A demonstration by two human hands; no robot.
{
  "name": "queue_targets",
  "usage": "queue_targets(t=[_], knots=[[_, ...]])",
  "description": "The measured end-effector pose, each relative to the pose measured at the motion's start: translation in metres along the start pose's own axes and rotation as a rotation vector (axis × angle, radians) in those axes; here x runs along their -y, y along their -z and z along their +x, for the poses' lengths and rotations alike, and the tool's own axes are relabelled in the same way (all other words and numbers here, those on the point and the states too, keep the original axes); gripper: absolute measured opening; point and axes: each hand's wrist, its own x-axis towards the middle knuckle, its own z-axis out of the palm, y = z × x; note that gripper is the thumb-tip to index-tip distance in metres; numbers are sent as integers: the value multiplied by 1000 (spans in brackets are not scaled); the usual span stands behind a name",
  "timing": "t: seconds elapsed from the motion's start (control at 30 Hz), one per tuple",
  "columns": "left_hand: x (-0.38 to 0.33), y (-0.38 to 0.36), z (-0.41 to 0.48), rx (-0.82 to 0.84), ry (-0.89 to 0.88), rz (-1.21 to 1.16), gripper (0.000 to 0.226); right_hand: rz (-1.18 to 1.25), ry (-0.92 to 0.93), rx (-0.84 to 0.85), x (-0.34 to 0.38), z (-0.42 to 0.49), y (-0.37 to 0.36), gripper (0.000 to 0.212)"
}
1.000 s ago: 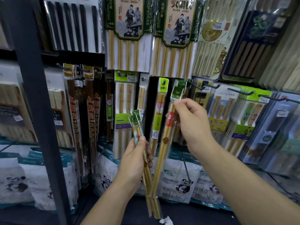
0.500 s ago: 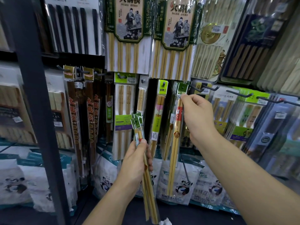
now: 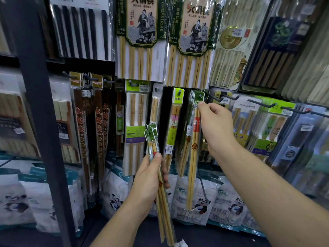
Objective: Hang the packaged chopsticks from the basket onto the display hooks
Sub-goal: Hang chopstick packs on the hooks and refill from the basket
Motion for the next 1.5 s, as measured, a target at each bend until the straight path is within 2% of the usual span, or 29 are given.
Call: queue_targets(t=[0.1,0.27,0.37,0.43,0.5,0.57,0.67,0.77,1.0,1.13,1.33,1.5], knots=[[0,1,0,12,-5,-15,29,-38,20,-24,-3,5,0,53],[1,2,1,51,-16,-62,31,-98,-10,-39,-13,10,-2,54],[3,1,1,90,-26,-79,31,-118,-25,-78,-21,3,-2,32],[3,2,0,115,-24,-116,40,-162,45,-86,-22,-7,-1,21],[2,3,-1,145,-13,-120,57,-175,146,28,-21,-19,-2,18],[0,2,-2,162,5,-163,62,-162,197,225,-20,-32,-5,19],[-1,-2,0,134,0,-181,55,-164,199,437,-22,-44,-10,22],[2,-3,0,113,-87,-51,29,-194,165,502,-25,-48,-14,21],[2,-4,-2,121,-199,85,12,-191,122,451,-31,-46,-16,15],[0,-3,-3,79,-168,108,22,-65,132,358,-25,-44,-14,16],[-4,0,-1,28,-177,58,23,74,96,127,-6,-25,0,33],[-3,1,0,56,-204,45,21,33,74,53,-1,-15,4,43]])
